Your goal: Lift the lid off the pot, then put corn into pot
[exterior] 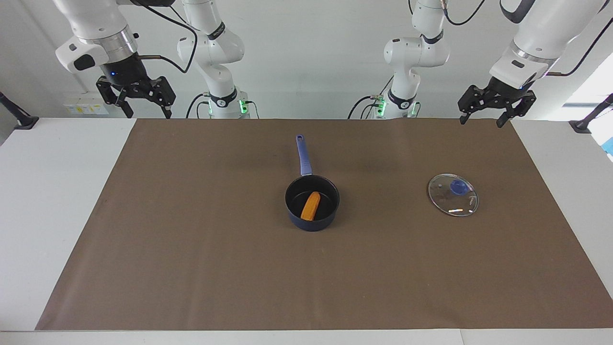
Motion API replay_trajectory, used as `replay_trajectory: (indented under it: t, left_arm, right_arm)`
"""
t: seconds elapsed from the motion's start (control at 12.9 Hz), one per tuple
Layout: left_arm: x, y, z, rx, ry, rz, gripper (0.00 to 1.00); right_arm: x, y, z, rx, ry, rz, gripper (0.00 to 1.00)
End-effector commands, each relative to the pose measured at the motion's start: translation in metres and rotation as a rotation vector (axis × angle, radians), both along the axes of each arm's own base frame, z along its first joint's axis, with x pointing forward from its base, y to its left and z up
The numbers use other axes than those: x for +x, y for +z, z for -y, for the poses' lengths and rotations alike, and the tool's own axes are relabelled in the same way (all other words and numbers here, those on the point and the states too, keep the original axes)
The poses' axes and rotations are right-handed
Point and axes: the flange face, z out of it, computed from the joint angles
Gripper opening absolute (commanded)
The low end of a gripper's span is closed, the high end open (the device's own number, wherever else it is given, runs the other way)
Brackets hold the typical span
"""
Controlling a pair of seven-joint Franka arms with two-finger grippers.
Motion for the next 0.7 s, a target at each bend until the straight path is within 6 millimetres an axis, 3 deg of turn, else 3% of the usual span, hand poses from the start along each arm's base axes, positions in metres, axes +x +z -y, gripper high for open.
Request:
replay_trajectory:
  t: [0.0,0.62]
  left_arm:
    - [-0.0048,0.0029,-0.0011,0.002,0.003,-0.006,1.0]
    - [-0.0048,0.0029,-0.0019,0.002,0.005,-0.006,1.0]
  right_arm:
    - [-0.0022,-0.0002,0.0033,-0.014,0.03,0.005,1.0]
    - [-0.0057,-0.0019,0.0061,-0.016,0.028,-0.021,1.0]
